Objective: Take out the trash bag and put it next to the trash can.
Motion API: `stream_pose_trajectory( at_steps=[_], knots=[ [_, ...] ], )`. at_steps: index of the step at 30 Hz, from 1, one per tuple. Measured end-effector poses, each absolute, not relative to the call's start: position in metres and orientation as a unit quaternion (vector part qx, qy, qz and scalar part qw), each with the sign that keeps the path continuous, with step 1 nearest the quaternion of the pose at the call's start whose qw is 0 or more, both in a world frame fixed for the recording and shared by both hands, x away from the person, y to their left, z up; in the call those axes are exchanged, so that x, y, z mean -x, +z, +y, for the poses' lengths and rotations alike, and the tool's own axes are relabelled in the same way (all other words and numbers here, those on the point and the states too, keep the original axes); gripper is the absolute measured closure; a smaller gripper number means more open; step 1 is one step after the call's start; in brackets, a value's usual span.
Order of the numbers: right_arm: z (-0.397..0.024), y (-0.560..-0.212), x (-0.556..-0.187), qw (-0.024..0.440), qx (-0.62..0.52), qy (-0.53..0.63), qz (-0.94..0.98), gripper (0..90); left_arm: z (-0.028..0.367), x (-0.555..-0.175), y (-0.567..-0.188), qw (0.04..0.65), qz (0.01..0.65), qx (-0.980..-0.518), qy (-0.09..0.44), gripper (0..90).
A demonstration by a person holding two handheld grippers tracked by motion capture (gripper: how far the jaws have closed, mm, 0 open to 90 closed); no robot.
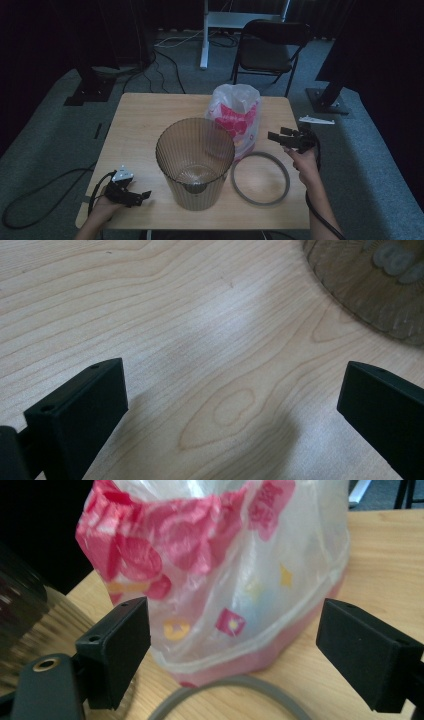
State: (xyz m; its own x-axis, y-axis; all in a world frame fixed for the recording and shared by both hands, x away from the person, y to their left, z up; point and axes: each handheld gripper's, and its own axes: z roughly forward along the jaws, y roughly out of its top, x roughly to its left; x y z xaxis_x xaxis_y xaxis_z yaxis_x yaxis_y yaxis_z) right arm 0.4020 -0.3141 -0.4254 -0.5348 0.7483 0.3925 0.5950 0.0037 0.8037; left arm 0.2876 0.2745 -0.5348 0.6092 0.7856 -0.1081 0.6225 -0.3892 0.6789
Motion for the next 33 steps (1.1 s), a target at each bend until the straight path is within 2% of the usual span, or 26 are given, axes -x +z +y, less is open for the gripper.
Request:
stream_pose_trajectory(
  at_steps=[25, 33],
  knots=[
    [-0.345, -0.462, -0.363, 0.093, -0.495, 0.493, 0.71, 13.6, 0.273, -0.287, -0.536, 0.35, 0.42, -0.83, 0.111, 0.0],
    [-0.356, -0.466, -0.346, 0.117, -0.509, 0.476, 0.707, 11.0, 0.273, -0.287, -0.536, 0.351, 0.42, -0.83, 0.108, 0.0]
  ],
)
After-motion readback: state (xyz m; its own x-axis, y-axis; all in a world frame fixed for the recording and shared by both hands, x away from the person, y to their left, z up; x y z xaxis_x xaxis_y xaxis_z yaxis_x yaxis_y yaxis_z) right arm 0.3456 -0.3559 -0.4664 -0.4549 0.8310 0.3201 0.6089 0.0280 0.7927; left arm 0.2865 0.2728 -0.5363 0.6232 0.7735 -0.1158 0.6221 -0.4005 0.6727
